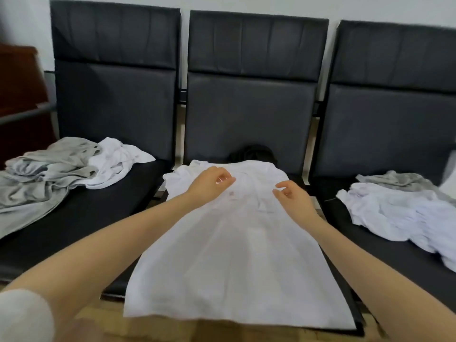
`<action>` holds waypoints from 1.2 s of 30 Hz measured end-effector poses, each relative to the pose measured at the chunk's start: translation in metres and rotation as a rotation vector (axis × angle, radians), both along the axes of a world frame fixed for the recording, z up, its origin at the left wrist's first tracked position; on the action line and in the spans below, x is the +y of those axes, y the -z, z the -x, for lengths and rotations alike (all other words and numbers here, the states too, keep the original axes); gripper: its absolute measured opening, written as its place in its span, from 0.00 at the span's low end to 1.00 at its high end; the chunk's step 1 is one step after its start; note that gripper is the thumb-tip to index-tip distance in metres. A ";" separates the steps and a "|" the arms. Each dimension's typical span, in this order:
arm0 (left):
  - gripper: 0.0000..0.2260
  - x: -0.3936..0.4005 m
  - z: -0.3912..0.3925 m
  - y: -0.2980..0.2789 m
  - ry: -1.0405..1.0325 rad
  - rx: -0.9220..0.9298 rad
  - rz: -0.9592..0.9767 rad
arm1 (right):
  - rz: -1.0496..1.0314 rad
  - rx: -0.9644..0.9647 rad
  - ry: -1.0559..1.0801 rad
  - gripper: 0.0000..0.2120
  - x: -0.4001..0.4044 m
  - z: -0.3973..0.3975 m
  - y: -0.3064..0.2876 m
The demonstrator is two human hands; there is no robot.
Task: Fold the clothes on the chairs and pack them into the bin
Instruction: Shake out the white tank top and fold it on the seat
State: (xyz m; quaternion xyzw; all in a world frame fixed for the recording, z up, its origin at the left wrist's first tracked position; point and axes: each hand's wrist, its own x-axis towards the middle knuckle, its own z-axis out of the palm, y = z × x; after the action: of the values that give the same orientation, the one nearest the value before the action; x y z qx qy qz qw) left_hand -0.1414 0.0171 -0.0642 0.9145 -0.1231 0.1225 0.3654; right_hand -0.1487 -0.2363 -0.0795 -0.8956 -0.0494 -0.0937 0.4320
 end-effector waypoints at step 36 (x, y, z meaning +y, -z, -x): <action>0.05 -0.026 0.117 0.060 0.180 0.167 -0.188 | 0.494 -0.147 -0.475 0.09 0.002 0.111 0.064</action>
State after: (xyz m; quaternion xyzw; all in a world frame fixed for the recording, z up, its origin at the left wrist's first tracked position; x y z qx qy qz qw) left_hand -0.2587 -0.0089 -0.1240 0.9370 -0.1844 0.0006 0.2968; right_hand -0.2593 -0.2345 -0.1434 -0.9274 -0.3087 -0.0403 0.2073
